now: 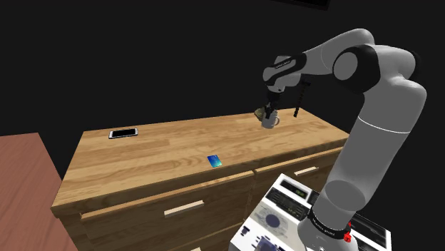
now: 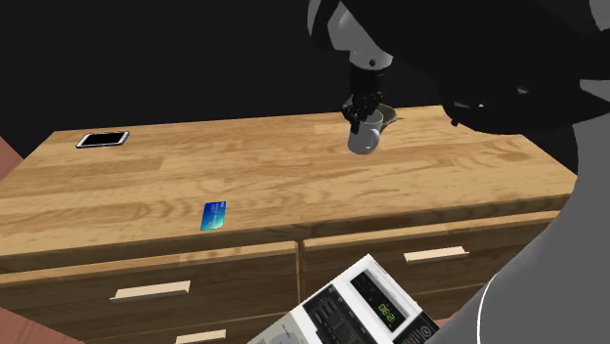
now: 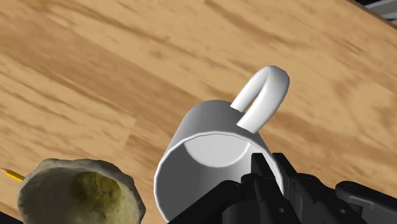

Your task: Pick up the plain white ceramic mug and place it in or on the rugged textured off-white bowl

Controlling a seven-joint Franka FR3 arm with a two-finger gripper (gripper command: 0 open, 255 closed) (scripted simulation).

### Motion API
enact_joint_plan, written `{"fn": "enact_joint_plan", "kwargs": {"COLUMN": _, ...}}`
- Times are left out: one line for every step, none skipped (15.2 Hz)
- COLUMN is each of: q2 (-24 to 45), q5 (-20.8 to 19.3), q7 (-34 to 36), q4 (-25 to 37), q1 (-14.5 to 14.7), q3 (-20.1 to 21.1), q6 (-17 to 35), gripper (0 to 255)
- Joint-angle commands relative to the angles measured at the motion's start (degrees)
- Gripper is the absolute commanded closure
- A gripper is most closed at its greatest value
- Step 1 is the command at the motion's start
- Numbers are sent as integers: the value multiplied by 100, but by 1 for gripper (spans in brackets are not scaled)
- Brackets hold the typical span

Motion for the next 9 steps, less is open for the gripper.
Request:
{"fn": "enact_joint_plan", "kwargs": {"q2": -51, "q5": -37, "q7": 32, "q4": 106, "q1": 6, "q3": 2, "q6": -150, "gripper": 255}}
{"fn": "enact_joint_plan", "kwargs": {"q2": -81, "q5": -57, "q7": 47, "q4": 155, "q1": 9, "q3": 3, "q6": -223, "gripper": 255}}
{"fn": "enact_joint_plan", "kwargs": {"q2": -109, "q5": -76, "q7": 62, "q4": 205, "q1": 11, "q3": 4, "q6": -297, "gripper": 255}}
{"fn": "enact_joint_plan", "kwargs": {"q2": -136, "q5": -94, "q7": 75, "q4": 256, "q1": 14, "q3": 6, "q6": -371, "gripper": 255}}
{"fn": "enact_joint_plan", "kwargs": {"q2": -162, "q5": -111, "q7": 88, "q4": 309, "q1": 16, "q3": 8, "q6": -445, "gripper": 255}}
{"fn": "enact_joint_plan", "kwargs": {"q2": -186, "q5": -126, "q7": 101, "q4": 363, "q1": 18, "q3": 10, "q6": -519, "gripper": 255}}
{"fn": "enact_joint_plan", "kwargs": {"q2": -209, "q5": -141, "q7": 112, "q4": 419, "q1": 20, "q3": 12, "q6": -593, "gripper": 255}}
{"fn": "enact_joint_plan", "kwargs": {"q2": -230, "q5": -154, "q7": 123, "q4": 475, "q1": 22, "q3": 14, "q6": -668, "gripper": 255}}
{"fn": "enact_joint_plan", "kwargs": {"q2": -250, "q5": -167, "q7": 133, "q4": 533, "q1": 24, "q3": 16, "q6": -743, "gripper": 255}}
